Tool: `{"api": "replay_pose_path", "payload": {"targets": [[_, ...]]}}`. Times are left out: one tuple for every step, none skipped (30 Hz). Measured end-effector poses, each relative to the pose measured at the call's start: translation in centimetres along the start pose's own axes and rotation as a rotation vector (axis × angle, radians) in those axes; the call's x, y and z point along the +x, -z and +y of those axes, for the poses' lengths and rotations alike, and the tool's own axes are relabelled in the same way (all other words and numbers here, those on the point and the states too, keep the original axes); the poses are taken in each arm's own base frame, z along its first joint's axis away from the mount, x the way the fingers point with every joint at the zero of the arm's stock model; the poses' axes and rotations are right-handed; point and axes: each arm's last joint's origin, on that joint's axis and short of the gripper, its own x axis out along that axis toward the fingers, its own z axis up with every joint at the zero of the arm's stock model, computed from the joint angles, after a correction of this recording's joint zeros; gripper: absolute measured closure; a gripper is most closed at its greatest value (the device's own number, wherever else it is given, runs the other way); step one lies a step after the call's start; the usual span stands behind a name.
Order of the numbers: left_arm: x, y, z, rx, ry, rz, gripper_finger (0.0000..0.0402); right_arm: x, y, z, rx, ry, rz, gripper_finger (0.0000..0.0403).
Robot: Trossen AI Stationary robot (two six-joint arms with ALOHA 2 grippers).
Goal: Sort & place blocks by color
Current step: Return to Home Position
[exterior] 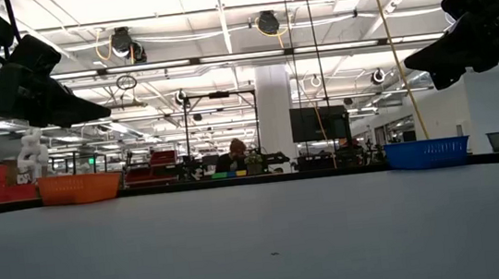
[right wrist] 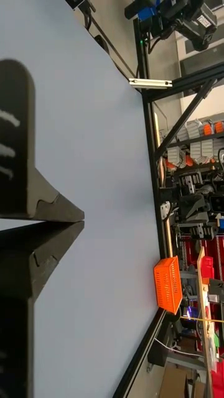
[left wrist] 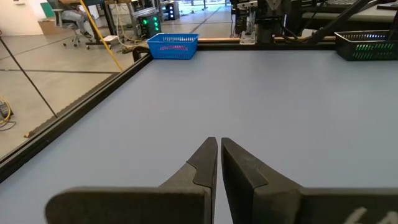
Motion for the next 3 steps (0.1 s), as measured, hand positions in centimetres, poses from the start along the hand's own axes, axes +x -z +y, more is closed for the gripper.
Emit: {"api": "replay_pose_path", "payload": {"targets": [[0.00, 0.00, 0.00, 0.000, 0.000, 0.000, 0.0376, 0.00, 0.00, 0.00, 0.000, 0.000, 0.000, 0.0403], [0.00, 0.01, 0.00, 0.000, 0.000, 0.000, 0.0376, 0.00, 0.00, 0.00, 0.000, 0.000, 0.000, 0.0403], [0.00, 0.00, 0.00, 0.000, 0.000, 0.000, 0.0376, 0.00, 0.00, 0.00, 0.000, 0.000, 0.000, 0.0403]]}}
